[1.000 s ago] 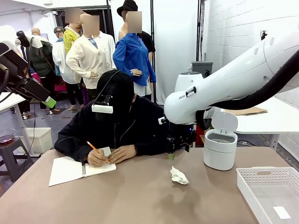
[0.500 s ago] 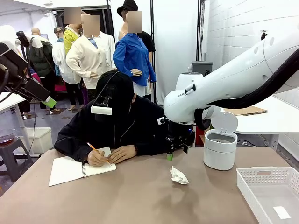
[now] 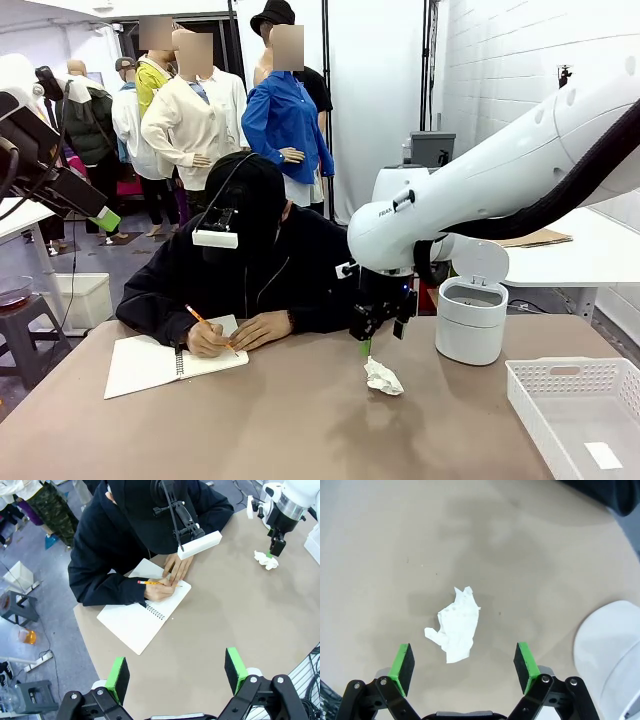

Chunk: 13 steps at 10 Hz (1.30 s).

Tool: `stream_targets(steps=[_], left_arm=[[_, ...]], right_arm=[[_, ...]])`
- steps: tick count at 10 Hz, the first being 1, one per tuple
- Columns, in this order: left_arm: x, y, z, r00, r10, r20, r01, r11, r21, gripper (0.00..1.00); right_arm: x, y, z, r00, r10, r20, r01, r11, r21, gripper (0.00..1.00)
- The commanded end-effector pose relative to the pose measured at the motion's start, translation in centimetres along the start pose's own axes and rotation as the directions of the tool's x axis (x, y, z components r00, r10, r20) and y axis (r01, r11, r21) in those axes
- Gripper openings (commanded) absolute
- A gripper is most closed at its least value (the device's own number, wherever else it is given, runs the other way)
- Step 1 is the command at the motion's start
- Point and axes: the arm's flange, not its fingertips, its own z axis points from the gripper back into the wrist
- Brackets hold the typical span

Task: Sort the paper based on its condition.
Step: If a person hands you a paper, place it in the Organizing basket , and if it's crumpled, put it in the Trash can.

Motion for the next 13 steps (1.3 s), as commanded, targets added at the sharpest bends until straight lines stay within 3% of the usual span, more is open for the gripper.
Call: stream_targets(steps=[1, 7, 10, 13], left_arm=[[0.0, 0.0, 0.0, 1.000, 0.000, 0.000, 0.000, 1.000, 0.001, 1.00], [0.0, 0.0, 0.0, 1.000, 0.000, 0.000, 0.000, 1.000, 0.001, 1.00], [0.0, 0.0, 0.0, 1.000, 0.000, 0.000, 0.000, 1.000, 0.001, 1.00], [0.0, 0.0, 0.0, 1.000, 0.000, 0.000, 0.000, 1.000, 0.001, 1.00]], right_arm=[[1.2, 0.5, -1.6, 0.998, -0.044, -0.050, 0.042, 0.999, -0.032, 1.00], [1.8, 0.8, -7.0, 0.988, -0.082, -0.131, 0.075, 0.996, -0.051, 1.00], [1.6, 0.8, -8.4, 0.988, -0.075, -0.137, 0.076, 0.997, 0.008, 1.00], [1.0, 0.7, -7.9, 0.990, -0.059, -0.130, 0.059, 0.998, -0.005, 1.00]])
